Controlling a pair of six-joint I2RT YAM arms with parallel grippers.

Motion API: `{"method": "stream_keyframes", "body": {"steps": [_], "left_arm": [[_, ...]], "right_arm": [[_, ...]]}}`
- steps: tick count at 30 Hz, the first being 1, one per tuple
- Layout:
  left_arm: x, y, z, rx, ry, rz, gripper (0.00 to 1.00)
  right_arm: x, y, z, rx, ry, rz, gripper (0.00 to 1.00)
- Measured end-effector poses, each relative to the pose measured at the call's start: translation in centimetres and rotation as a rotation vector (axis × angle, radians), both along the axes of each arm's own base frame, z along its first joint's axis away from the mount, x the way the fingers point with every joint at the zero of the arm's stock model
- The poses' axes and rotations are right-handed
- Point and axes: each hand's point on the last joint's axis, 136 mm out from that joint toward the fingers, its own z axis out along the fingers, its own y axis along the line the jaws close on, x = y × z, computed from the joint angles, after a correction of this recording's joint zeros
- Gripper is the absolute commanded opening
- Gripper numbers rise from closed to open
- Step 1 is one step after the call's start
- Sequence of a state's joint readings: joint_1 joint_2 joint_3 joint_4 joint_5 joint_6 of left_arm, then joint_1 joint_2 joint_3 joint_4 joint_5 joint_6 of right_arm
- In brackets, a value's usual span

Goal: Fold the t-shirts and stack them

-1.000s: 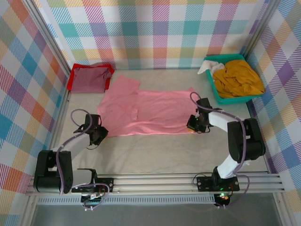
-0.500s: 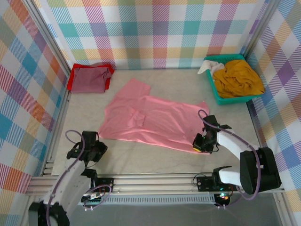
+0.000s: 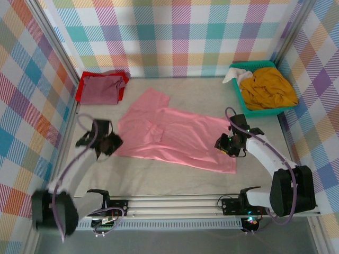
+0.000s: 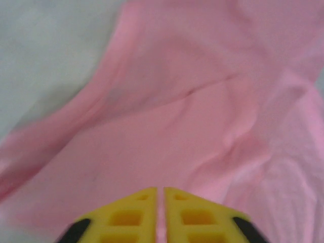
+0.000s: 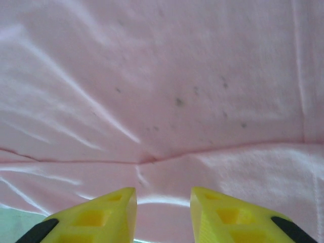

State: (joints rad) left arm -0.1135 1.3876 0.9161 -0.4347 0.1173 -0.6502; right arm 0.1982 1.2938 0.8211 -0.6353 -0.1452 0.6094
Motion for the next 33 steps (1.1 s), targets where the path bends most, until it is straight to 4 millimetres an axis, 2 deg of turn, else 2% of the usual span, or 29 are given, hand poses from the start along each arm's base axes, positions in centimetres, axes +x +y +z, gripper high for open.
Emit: {"method": "stream_keyframes", "body": {"steps": [1, 4, 8, 12, 15, 17, 19, 24, 28, 30, 31, 32, 33], "left_arm": [[2.0, -0.5, -0.5, 0.001, 0.001, -0.023, 0.00], [5.3, -1.2, -3.0, 0.005, 0.018, -0.066, 0.00], [5.5, -1.3, -6.7, 0.015, 0.089, -0.073, 0.00], [5.0, -0.9, -9.0, 0.008, 0.112, -0.053, 0.00], [4.4, -0.5, -9.0, -0.010, 0.073, -0.014, 0.00], [3.2, -0.2, -9.0, -0.023, 0.061, 0.017, 0.00], [1.1, 0.2, -9.1, -0.036, 0.058, 0.053, 0.00], [-3.9, 1.4, -9.2, -0.033, 0.074, 0.132, 0.00], [-7.2, 2.7, -9.0, 0.020, 0.112, 0.160, 0.07], [-7.5, 3.1, -8.4, 0.049, 0.117, 0.155, 0.14], [-7.2, 3.1, -7.7, 0.062, 0.112, 0.143, 0.22], [-6.5, 3.2, -6.7, 0.075, 0.098, 0.126, 0.30], [-5.1, 3.0, -5.0, 0.086, 0.064, 0.103, 0.34]], "right_arm": [[0.5, 0.1, 0.3, 0.003, -0.011, -0.001, 0.35], [1.9, 0.4, 1.5, 0.012, -0.056, 0.000, 0.37], [4.1, 0.9, 4.4, 0.028, -0.143, 0.013, 0.39], [6.3, 1.4, 7.7, 0.041, -0.251, 0.035, 0.43], [7.7, 1.6, 9.7, 0.044, -0.316, 0.049, 0.45], [8.4, 1.8, 10.7, 0.042, -0.346, 0.060, 0.46], [9.1, 1.9, 11.3, 0.042, -0.372, 0.068, 0.46], [10.2, 2.3, 11.2, 0.042, -0.388, 0.085, 0.46], [10.7, 2.5, 9.9, 0.041, -0.364, 0.096, 0.47], [11.0, 2.6, 8.9, 0.035, -0.339, 0.102, 0.47], [11.3, 2.6, 8.3, 0.034, -0.324, 0.106, 0.47], [11.5, 2.7, 7.9, 0.033, -0.314, 0.110, 0.47], [11.8, 2.8, 7.5, 0.035, -0.303, 0.114, 0.47]]}}
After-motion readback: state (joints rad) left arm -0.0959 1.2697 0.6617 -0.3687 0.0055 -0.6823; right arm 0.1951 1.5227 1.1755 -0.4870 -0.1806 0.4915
